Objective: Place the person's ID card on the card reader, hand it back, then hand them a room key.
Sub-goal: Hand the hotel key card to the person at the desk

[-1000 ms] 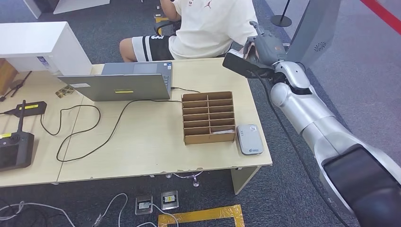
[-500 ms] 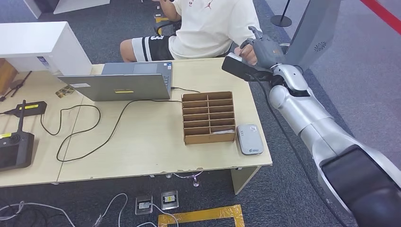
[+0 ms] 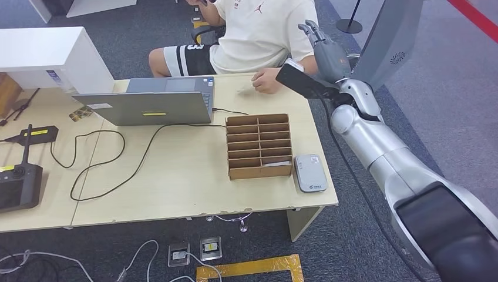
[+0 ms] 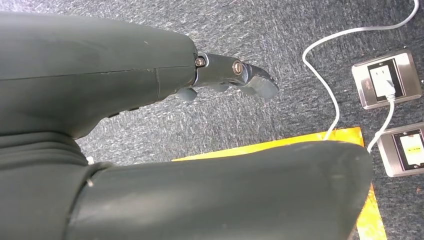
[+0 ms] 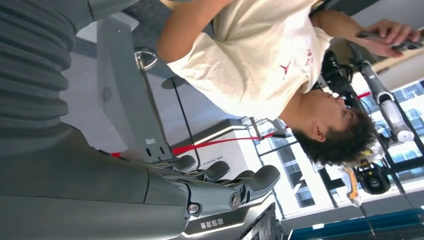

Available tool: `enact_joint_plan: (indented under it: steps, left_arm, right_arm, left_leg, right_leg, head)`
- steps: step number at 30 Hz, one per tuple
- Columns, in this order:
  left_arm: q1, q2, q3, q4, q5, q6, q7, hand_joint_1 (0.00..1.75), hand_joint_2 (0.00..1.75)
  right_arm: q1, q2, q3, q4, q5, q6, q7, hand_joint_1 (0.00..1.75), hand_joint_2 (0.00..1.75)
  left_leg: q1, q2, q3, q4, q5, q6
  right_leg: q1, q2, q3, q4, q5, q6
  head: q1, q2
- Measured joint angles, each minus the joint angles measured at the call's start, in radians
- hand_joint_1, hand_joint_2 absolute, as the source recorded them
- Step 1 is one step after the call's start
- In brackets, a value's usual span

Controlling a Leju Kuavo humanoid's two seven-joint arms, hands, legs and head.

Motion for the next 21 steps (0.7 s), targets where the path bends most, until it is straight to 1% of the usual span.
enact_joint_plan:
  steps: [5, 9, 11, 14, 16, 18, 21]
  left_arm:
    - [0.002, 0.001, -0.001, 0.000, 0.001, 0.000, 0.000, 0.00, 0.00]
    - [0.004, 0.002, -0.013, 0.000, 0.002, 0.000, 0.000, 0.00, 0.00]
    - [0.005, 0.002, -0.018, 0.000, 0.003, 0.000, -0.001, 0.00, 0.00]
    - [0.007, 0.005, -0.022, 0.000, 0.003, 0.000, -0.001, 0.00, 0.00]
    - [0.008, 0.009, -0.024, 0.000, 0.004, 0.000, -0.001, 0.00, 0.00]
    - [0.009, 0.012, -0.024, 0.000, 0.008, 0.000, -0.001, 0.00, 0.00]
    - [0.010, 0.014, -0.025, 0.000, 0.013, 0.000, -0.001, 0.00, 0.00]
  right_arm:
    - [0.033, -0.008, -0.021, -0.079, -0.057, 0.031, 0.019, 0.00, 1.75]
    - [0.089, -0.036, -0.038, -0.199, -0.091, 0.080, 0.084, 0.00, 1.75]
    - [0.128, -0.055, -0.042, -0.275, -0.117, 0.126, 0.127, 0.00, 1.75]
    - [0.225, -0.099, -0.054, -0.458, -0.157, 0.235, 0.224, 0.00, 1.75]
    - [0.294, -0.129, -0.060, -0.584, -0.156, 0.289, 0.273, 0.00, 1.75]
    - [0.362, -0.156, -0.069, -0.692, -0.136, 0.319, 0.301, 0.00, 1.75]
    - [0.469, -0.190, -0.083, -0.842, -0.101, 0.337, 0.325, 0.00, 1.75]
  left_leg:
    - [0.000, 0.000, 0.000, 0.000, 0.000, 0.000]
    - [0.000, 0.000, 0.001, 0.000, 0.000, 0.000]
    - [0.000, 0.000, 0.001, 0.000, 0.000, 0.000]
    - [0.000, 0.000, 0.001, 0.000, 0.000, 0.000]
    - [0.000, 0.000, 0.001, 0.000, -0.001, 0.000]
    - [0.000, 0.000, 0.001, 0.000, -0.001, -0.001]
    - [0.000, 0.000, 0.001, 0.000, -0.001, -0.001]
  right_leg:
    - [0.000, 0.000, 0.000, 0.000, 0.000, 0.000]
    - [0.000, 0.000, 0.000, 0.000, 0.000, 0.000]
    - [0.000, 0.000, 0.000, 0.000, 0.000, 0.000]
    - [0.000, 0.000, 0.000, -0.001, 0.000, 0.000]
    - [0.000, 0.000, 0.000, -0.001, 0.000, 0.000]
    - [0.000, 0.001, 0.000, -0.001, 0.000, 0.000]
    - [0.000, 0.000, 0.000, -0.001, 0.000, 0.000]
  head:
    - [0.000, 0.000]
    - [0.000, 0.000]
    - [0.000, 0.000]
    - [0.000, 0.000]
    - [0.000, 0.000]
    - [0.000, 0.000]
    - [0.000, 0.000]
